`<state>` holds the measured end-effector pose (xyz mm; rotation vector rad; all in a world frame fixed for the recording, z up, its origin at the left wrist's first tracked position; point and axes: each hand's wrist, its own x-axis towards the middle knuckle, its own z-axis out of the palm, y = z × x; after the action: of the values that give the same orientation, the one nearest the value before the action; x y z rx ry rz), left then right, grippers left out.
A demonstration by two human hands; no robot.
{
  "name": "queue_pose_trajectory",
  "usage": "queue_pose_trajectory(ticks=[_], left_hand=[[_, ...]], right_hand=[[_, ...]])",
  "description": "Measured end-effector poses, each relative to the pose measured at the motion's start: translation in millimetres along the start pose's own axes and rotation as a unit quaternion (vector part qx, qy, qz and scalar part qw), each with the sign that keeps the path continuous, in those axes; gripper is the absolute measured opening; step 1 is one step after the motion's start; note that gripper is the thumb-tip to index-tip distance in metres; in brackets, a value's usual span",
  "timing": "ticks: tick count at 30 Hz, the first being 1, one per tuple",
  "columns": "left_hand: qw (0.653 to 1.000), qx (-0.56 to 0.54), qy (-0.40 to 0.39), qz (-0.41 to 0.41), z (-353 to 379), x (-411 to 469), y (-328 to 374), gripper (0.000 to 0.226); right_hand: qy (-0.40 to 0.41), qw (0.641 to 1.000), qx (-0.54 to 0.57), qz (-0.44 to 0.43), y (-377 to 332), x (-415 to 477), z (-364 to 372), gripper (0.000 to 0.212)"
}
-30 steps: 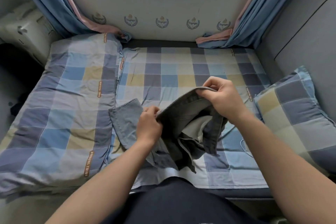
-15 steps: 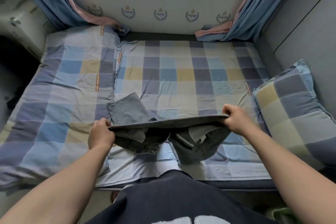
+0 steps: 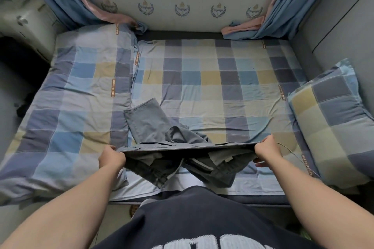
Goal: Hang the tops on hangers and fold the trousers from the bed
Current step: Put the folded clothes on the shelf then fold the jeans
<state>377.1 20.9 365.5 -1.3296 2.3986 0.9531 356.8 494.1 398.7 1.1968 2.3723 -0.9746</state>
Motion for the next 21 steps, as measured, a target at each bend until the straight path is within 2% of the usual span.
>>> queue_pose_trajectory(ticks=[2,5,7,10,12,14,17,21], left_hand=[[0.990,-0.113,-0.068,-0.055,2.4,-3.5,3.7,0.036],[0.945,-0.233,-0.171,-0.150,0.0,-5.4,9.5,0.037],[0.926,-0.264,-0.196,-0.185,-3.1,-1.2,11.0,0.036],[0.897,-0.310,-0.217,-0.228,-4.1,-1.6,11.8,0.025],[0.894,-0.310,-0.224,-0.232,-3.2,-4.7,12.9,0.017],[0.897,-0.322,-0.212,-0.217,-1.4,-5.5,14.7,0.022],[0.870,-0.403,-0.203,-0.201,-0.1,-7.8,23.9,0.030],[0.851,-0.443,-0.206,-0.191,-1.4,-14.2,31.9,0.026]], right_hand=[[-0.023,0.998,0.029,0.042,5.2,2.7,5.6,0.023],[-0.042,0.998,0.025,0.045,10.9,2.2,7.4,0.029],[-0.048,0.997,0.045,0.028,11.3,1.6,7.1,0.036],[-0.073,0.982,0.168,0.048,4.2,-2.6,10.6,0.045],[-0.084,0.960,0.257,0.070,-1.2,-6.2,12.0,0.041],[-0.095,0.931,0.340,0.097,-2.5,-6.8,11.7,0.031],[-0.133,0.887,0.425,0.125,-0.9,-7.7,7.6,0.017],[-0.196,0.814,0.530,0.132,-1.9,-12.2,-3.1,0.017]])
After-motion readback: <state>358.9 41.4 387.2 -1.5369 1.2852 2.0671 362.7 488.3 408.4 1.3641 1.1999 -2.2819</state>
